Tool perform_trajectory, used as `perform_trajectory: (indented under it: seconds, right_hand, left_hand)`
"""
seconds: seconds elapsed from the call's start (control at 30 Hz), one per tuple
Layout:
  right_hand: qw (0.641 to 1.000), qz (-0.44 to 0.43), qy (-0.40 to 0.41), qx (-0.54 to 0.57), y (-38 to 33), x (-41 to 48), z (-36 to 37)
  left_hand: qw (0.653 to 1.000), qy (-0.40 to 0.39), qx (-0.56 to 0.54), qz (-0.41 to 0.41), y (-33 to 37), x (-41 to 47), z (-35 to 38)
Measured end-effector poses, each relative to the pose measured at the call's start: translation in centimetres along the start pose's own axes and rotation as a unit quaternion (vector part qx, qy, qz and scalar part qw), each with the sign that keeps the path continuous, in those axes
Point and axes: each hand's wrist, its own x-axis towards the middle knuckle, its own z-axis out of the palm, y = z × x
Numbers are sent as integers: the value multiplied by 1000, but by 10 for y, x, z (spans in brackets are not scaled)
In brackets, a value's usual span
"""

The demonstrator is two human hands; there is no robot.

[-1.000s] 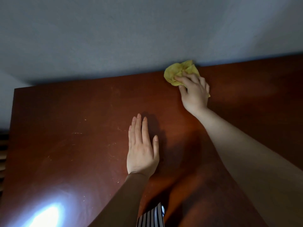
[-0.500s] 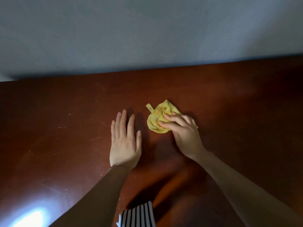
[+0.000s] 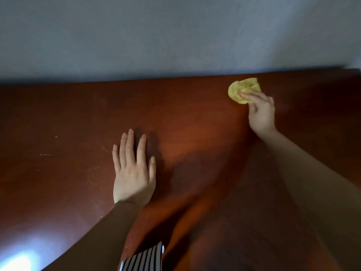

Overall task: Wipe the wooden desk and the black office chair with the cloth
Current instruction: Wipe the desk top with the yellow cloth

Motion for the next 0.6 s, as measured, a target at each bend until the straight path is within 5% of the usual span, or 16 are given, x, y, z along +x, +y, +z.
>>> perform_trajectory:
  seconds: [0.2, 0.43, 0.6]
  right_hand:
    - [971, 223, 85, -9, -50, 12, 22]
    - [999, -37, 34, -18, -62, -51, 29]
    - [991, -133, -31, 8, -78, -110, 23]
  left_hand:
    - [1000, 4, 1, 1, -1, 1, 0]
    - [1000, 1, -1, 0, -1, 1, 0]
    - [1000, 0, -4, -2, -2, 0, -1]
